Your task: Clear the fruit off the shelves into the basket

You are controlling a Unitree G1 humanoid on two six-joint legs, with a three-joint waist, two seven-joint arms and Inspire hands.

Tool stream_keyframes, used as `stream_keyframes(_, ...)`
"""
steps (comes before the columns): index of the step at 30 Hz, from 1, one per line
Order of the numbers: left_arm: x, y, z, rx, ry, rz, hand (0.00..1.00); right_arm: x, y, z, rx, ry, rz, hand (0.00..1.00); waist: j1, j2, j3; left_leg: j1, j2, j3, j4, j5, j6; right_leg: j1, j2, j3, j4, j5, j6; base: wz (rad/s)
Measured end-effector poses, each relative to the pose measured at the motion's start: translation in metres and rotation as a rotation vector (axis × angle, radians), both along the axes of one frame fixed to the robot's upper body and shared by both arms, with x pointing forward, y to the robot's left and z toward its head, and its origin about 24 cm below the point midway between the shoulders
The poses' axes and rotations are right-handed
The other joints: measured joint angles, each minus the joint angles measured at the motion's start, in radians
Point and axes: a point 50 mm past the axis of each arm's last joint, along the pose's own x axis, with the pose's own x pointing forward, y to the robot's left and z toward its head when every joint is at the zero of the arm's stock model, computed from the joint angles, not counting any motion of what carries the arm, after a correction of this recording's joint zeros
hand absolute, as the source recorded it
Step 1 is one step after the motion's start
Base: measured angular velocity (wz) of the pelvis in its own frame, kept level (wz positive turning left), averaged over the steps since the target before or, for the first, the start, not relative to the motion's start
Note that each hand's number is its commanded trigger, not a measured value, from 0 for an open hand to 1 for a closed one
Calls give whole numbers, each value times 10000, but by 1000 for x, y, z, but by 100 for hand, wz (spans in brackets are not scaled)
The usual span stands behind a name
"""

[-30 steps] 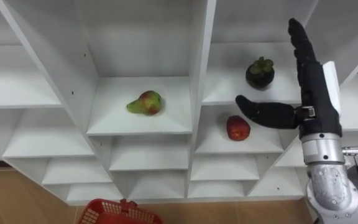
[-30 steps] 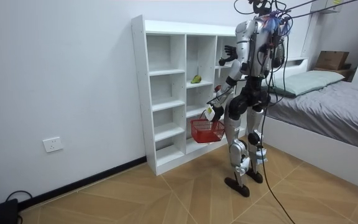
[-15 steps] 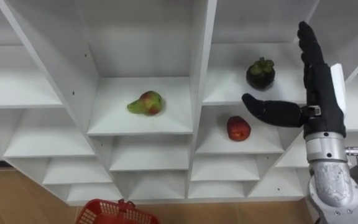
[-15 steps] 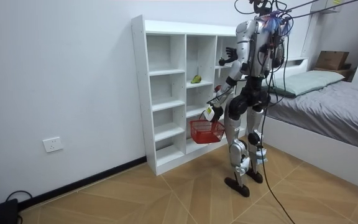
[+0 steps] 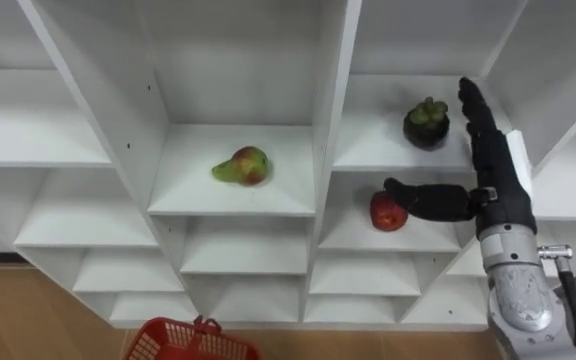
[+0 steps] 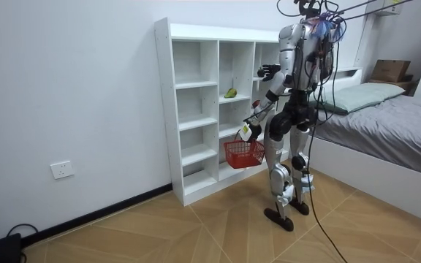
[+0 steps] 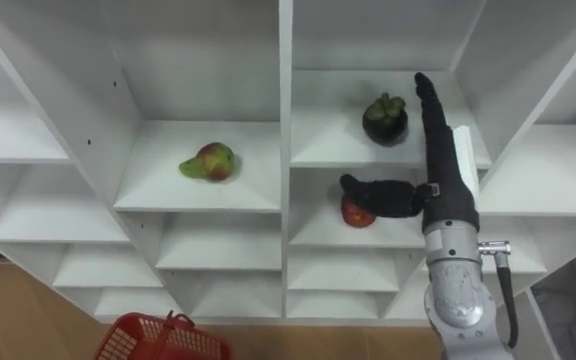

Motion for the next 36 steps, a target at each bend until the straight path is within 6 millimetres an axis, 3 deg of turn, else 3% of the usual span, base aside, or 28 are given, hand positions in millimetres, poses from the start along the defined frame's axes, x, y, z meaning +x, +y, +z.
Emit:
stream_keyframes(9,3,-1,0,-17,-21,-34,100,18,12,4,744,-49,430,0,33,-132,51,17,-2,-47,-6,2,-4,40,2,-66,-6,0,0,0)
stream_keyframes(13,5,-1,0,7,-41,-21,100,23,14,5,728,-28,588,0,224,-129,57,9,0,-53,-5,2,-4,38,1,-81,-10,0,0,0)
stream_keyframes(19,4,-1,-2,13,270,17,100,25,14,4,992,134,536,0,242,-79,86,15,-2,-57,4,6,-8,53,0,-78,-10,0,0,0)
stream_keyframes(29,2,-1,-4,28,599,67,100,27,13,5,1385,230,552,0,219,30,29,46,-3,-70,24,11,-14,93,-2,-85,-5,1,-1,0)
stream_keyframes(36,4,-2,-4,4,691,166,100,32,13,3,1371,437,532,0,206,101,44,171,0,-59,31,16,-17,183,-3,-65,5,4,-7,0)
